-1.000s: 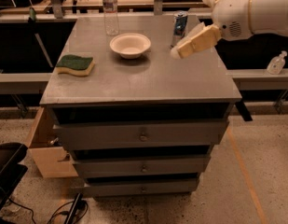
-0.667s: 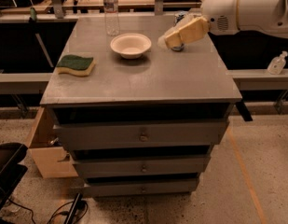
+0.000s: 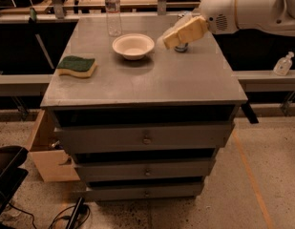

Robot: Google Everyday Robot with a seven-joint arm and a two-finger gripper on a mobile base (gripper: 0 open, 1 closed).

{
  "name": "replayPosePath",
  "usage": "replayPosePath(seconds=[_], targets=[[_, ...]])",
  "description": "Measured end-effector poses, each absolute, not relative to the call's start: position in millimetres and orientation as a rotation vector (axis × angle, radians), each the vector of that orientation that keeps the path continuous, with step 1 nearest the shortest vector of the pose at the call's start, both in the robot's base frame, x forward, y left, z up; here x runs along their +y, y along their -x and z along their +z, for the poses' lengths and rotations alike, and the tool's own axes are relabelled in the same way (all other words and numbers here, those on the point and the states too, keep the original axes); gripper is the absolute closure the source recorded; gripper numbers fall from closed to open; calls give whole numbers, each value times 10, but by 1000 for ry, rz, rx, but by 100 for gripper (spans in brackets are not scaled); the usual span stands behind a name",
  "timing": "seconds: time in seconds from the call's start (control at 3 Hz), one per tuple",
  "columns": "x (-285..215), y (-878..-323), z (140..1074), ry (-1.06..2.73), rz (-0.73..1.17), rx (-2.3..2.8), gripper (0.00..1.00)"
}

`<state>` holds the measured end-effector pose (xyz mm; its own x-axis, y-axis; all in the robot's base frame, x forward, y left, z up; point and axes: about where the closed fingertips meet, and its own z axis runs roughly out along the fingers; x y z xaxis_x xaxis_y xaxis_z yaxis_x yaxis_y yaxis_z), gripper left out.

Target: Pick sponge

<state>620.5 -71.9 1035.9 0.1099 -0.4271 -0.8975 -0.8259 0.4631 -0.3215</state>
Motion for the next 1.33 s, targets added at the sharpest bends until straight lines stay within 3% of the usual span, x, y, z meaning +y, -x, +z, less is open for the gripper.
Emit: replayPosePath(seconds=[0.33, 0.67, 1.33], targets=[[-305, -6390, 10234, 1236, 447, 1498, 0], [419, -6674, 9899, 1364, 534, 1489, 0], [1144, -6829, 9410, 1431, 642, 1488, 0]])
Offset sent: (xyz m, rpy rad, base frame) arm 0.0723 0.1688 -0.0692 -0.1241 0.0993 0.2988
